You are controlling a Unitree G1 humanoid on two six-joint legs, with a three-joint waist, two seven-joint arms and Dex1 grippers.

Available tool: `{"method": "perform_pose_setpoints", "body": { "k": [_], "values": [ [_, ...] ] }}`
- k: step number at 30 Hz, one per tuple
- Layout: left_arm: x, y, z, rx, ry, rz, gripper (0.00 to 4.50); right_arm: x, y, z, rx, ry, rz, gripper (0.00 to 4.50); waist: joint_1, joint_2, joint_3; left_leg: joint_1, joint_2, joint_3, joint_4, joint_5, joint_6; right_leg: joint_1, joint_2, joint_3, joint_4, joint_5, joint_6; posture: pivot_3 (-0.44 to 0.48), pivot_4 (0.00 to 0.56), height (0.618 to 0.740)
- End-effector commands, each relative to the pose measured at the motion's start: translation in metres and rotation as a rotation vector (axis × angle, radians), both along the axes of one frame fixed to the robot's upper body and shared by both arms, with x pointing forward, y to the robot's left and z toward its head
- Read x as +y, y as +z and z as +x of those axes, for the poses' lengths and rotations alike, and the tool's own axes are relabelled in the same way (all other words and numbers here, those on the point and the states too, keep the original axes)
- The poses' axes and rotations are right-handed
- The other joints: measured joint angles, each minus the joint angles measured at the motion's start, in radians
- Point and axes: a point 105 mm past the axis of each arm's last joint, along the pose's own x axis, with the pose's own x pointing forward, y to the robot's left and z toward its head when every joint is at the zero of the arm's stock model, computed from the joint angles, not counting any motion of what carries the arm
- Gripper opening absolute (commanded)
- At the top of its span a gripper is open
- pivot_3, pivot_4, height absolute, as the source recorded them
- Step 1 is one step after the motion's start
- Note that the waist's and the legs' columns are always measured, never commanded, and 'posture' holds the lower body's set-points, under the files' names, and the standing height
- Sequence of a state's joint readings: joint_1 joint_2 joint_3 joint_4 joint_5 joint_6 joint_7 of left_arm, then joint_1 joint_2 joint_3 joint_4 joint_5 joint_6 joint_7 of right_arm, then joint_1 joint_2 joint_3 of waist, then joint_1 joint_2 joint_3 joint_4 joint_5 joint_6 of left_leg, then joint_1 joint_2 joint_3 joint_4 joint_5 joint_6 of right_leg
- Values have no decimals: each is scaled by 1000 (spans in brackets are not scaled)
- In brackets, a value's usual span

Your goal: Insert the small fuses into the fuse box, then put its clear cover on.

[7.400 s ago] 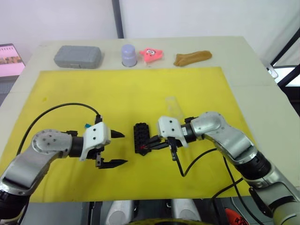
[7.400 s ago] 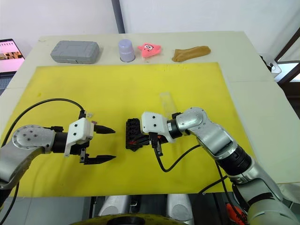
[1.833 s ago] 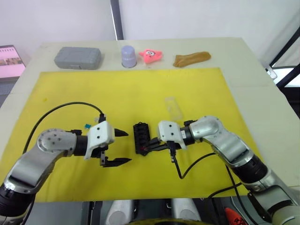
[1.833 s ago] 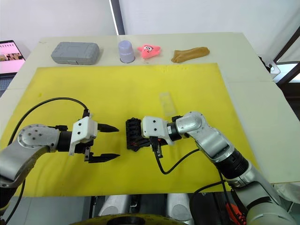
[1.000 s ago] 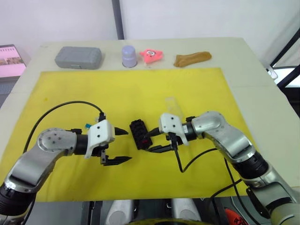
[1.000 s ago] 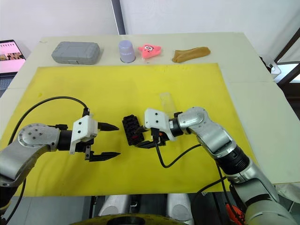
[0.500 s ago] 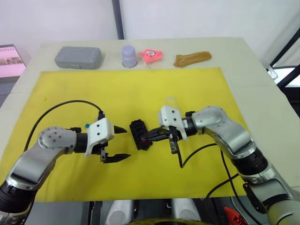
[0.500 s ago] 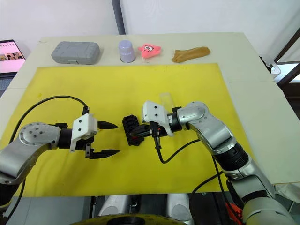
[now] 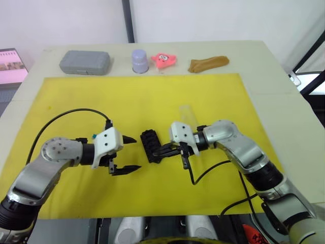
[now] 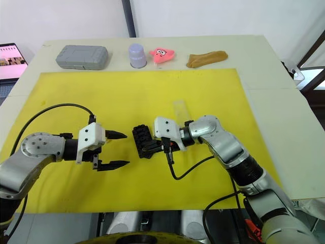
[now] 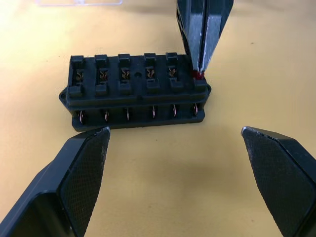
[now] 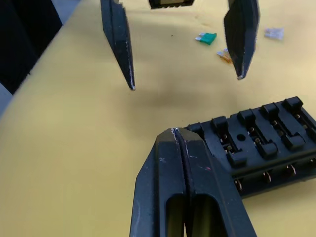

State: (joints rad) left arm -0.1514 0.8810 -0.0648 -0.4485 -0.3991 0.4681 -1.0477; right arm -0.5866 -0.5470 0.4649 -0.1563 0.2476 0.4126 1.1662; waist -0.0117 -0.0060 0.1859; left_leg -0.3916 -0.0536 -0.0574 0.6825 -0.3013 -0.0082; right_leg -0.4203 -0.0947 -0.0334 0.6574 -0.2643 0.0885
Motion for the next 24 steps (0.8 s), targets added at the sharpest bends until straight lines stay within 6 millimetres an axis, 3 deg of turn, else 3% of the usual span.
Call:
{"method": "perform_pose_setpoints", "body": {
  "k": [1,5,10,13,17,22,24],
  "values": [
    [0,5,1,-38,-2,-1,4500,-2,-11,4,3,-22,-46,38,0,0,0,0,0,0,0,0,0,0,0,0,0,0,0,0,150,731],
    [1,7,1,-43,3,-1,4500,-2,2,2,1,-8,-13,38,0,0,0,0,0,0,0,0,0,0,0,0,0,0,0,0,150,731],
    [5,15,4,-58,17,-7,4500,-1,36,-3,19,4,71,38,1,0,0,0,0,0,0,0,0,0,0,0,0,0,0,0,150,731],
    [15,32,10,-60,82,-51,4500,-6,62,-3,11,-1,117,38,1,0,0,-1,0,0,0,0,0,-1,0,0,0,0,0,0,150,731],
    [43,44,12,-17,181,-39,4500,-20,77,6,-31,-39,120,38,0,0,0,-1,0,0,0,-1,1,-2,0,0,0,0,0,0,150,731],
    [93,65,6,33,349,-29,4500,-59,85,23,-88,-127,64,38,-1,0,0,-2,0,0,-1,-1,2,-3,0,0,0,0,0,0,150,731],
    [109,65,2,53,393,-5,4500,-73,83,29,-100,-160,35,566,-1,1,0,-2,0,1,-1,-1,2,-3,-1,0,0,0,0,0,150,731]
  ]
}}
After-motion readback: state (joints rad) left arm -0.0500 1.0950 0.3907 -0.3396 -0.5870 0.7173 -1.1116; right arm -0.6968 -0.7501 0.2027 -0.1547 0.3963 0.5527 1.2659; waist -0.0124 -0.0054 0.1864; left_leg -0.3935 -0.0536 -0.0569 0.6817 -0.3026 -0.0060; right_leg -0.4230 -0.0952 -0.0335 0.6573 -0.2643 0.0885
